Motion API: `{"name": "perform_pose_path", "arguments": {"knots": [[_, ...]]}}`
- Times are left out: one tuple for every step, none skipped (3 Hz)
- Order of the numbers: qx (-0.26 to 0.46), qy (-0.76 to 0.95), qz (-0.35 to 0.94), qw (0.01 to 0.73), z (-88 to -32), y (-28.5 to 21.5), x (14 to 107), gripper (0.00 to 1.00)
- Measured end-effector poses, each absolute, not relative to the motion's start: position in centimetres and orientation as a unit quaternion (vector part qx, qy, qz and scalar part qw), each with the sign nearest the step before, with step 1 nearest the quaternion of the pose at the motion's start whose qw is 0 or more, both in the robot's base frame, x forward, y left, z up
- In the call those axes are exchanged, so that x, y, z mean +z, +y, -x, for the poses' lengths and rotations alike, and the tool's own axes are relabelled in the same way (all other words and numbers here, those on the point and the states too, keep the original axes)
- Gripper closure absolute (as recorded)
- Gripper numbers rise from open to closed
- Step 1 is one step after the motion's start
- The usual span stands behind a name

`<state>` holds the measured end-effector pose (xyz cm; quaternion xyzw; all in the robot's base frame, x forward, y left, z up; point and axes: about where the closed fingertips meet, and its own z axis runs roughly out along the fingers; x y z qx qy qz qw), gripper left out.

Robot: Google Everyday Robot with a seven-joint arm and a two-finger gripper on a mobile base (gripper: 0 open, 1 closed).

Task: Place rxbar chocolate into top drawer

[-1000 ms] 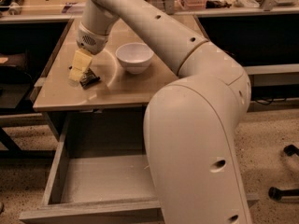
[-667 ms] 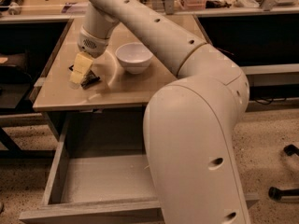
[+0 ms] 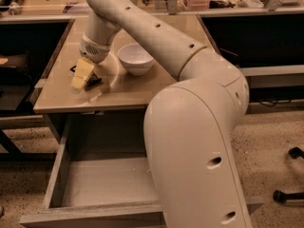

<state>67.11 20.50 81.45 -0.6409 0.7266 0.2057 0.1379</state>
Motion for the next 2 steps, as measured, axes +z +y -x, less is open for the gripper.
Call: {"name": "perform_pose_path", "arguments": {"knots": [[0.209,0.729,0.638,0.135,-67.14,20.60,80.76,0.00],[0.209,0.729,0.638,0.135,-67.14,20.60,80.75,0.19]]}}
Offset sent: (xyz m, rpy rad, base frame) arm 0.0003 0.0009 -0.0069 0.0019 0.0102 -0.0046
